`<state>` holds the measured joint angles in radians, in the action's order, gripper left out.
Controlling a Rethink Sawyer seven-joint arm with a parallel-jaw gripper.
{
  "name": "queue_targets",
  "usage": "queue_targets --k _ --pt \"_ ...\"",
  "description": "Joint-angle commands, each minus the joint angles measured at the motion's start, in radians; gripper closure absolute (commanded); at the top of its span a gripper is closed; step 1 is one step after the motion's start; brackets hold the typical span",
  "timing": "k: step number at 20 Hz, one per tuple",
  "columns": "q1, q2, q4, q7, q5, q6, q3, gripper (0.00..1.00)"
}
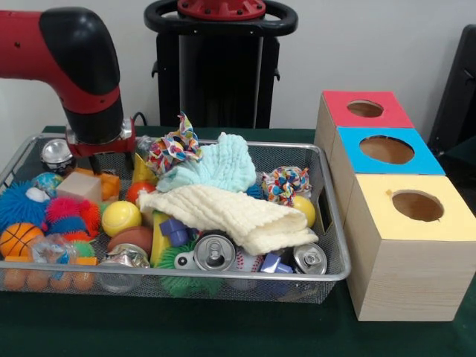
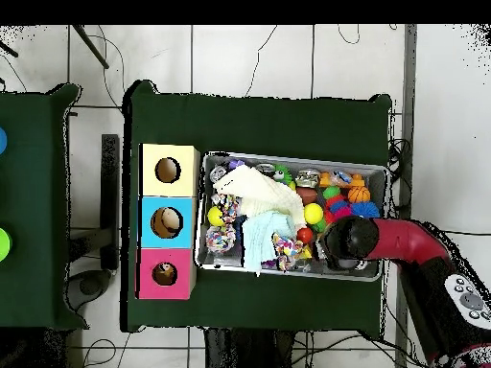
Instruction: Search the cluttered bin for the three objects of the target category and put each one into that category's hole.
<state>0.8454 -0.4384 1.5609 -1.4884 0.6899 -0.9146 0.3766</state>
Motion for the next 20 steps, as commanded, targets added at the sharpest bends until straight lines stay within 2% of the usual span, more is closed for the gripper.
queue_targets --k 1,7,20 --pt "-0.069 0.106 -0.209 0.054 0.019 0.228 0.145 0.0" --pt "-0.083 0.088 -0.189 0.014 0.013 0.244 0.125 0.0" --pt "-0.099 0.056 -0.1 -0.117 0.022 0.352 0.07 0.0"
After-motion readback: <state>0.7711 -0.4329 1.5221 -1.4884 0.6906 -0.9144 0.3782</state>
